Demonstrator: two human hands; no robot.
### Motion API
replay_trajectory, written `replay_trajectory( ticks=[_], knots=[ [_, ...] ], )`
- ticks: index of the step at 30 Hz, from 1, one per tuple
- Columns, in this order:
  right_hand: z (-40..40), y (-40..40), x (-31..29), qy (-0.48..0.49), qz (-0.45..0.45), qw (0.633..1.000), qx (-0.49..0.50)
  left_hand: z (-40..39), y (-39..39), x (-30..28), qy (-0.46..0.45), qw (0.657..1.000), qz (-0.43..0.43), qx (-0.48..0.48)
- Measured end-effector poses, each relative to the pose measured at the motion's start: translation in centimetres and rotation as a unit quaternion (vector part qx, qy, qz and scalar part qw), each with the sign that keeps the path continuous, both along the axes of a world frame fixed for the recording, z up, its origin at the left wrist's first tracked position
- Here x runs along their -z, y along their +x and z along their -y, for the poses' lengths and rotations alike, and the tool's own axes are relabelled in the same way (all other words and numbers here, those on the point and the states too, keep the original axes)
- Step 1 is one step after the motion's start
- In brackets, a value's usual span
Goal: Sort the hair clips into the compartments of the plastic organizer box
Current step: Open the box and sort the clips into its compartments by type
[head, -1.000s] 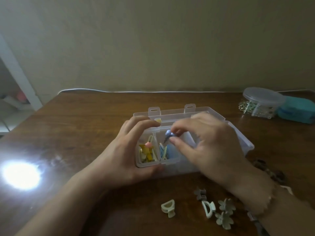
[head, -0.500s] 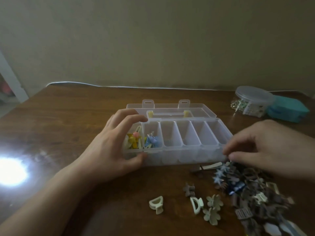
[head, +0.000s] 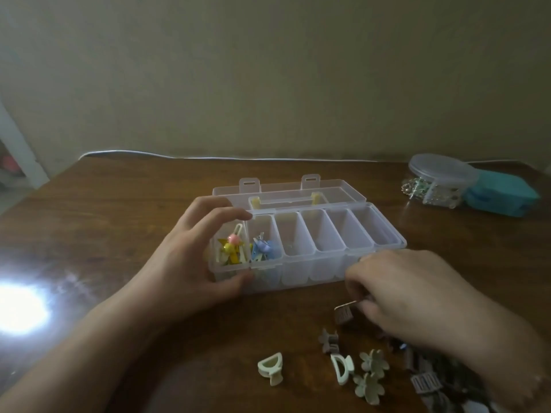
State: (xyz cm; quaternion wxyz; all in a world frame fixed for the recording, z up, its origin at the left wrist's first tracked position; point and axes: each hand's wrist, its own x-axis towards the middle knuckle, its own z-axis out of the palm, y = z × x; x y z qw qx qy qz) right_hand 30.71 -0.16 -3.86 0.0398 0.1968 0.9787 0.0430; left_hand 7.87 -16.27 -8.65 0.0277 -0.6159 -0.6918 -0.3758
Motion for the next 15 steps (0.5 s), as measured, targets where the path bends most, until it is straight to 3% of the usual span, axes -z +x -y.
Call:
replay_trajectory(
  ticks=[2,4,7,12,15],
  knots=[
    [0.0,0.8,-0.8,-0.030,-0.036,0.999,-0.021,0.1,0.0,-0.1,-0.002,1.000,0.008,0.012],
    [0.3,1.7,-2.5,-0.126,-0.101,0.986,-0.037,0.1,0.3,0.0,-0.005,1.000,0.010,0.029],
    [0.7,1.6,-3.6,-0.274,-0.288,0.914,-0.079,-0.3,1.1,0.1,-0.015,0.999,0.005,0.046],
    [2.0,-2.2,-0.2,-0.239,-0.394,0.886,-0.054,-0.8,2.2,0.0,-0.013,0.998,-0.026,0.049],
    [2.1,-3.8,1.0,-0.171,-0.367,0.914,-0.012,-0.8,2.2,0.0,-0.018,0.999,-0.017,0.042]
  ],
)
